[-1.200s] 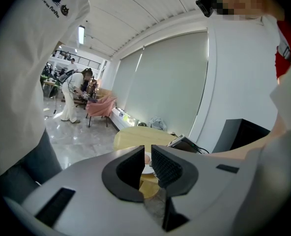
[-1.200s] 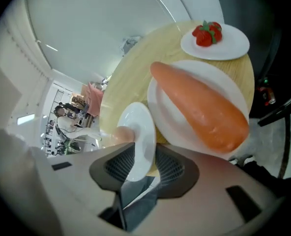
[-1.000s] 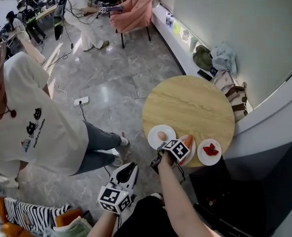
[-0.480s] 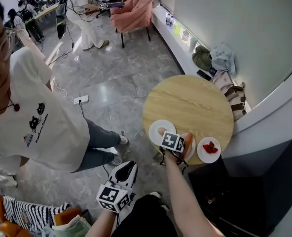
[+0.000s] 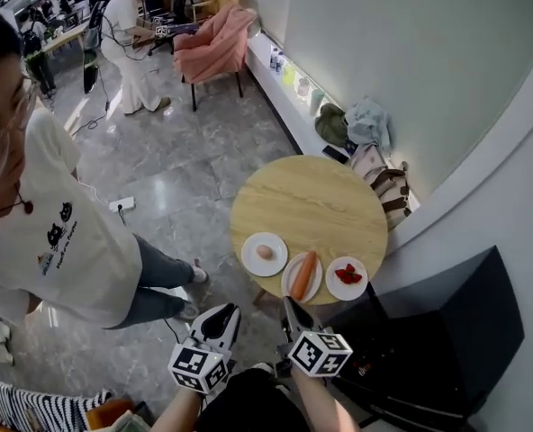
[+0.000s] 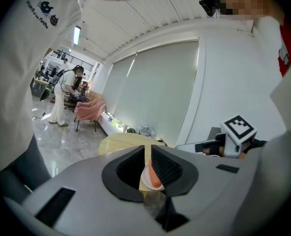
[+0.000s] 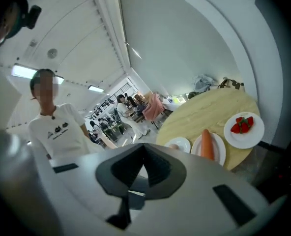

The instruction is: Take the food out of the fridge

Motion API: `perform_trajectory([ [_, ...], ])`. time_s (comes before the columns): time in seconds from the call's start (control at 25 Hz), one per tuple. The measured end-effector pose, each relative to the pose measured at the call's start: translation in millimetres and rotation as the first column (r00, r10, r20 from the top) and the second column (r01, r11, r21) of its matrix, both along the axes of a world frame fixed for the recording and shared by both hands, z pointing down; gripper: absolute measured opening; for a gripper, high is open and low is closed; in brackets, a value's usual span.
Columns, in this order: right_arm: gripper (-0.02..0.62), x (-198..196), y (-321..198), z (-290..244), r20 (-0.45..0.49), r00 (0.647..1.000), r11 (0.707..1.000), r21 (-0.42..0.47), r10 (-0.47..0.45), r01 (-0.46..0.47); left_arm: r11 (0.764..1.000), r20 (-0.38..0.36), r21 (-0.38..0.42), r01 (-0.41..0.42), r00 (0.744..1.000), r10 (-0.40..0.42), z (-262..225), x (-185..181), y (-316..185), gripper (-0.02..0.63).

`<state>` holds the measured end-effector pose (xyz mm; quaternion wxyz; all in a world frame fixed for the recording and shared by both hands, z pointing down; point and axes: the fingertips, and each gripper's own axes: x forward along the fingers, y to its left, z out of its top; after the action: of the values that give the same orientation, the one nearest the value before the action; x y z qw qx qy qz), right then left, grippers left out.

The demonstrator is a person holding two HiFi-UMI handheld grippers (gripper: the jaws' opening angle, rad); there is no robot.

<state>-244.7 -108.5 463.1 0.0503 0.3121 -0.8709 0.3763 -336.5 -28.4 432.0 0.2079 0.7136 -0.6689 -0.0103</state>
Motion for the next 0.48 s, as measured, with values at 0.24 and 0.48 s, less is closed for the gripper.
perform_trajectory([
  [0.24, 0.011, 53.7, 49.2, -49.6, -0.042, 0.999, 0.991, 0.127, -0.025, 0.030, 0.993, 0.005, 0.056, -0.100, 0.995, 0.100, -41.4, 48.6, 0.6, 0.046],
  [0.48, 0.011, 79.9, 69.0, -85.7, -0.071, 0.997, 0.979, 0.198, -0.035, 0.049, 0.987, 0.018, 0.080, -0.142, 0.990, 0.141, -70.0, 82.3, 7.1, 0.046],
])
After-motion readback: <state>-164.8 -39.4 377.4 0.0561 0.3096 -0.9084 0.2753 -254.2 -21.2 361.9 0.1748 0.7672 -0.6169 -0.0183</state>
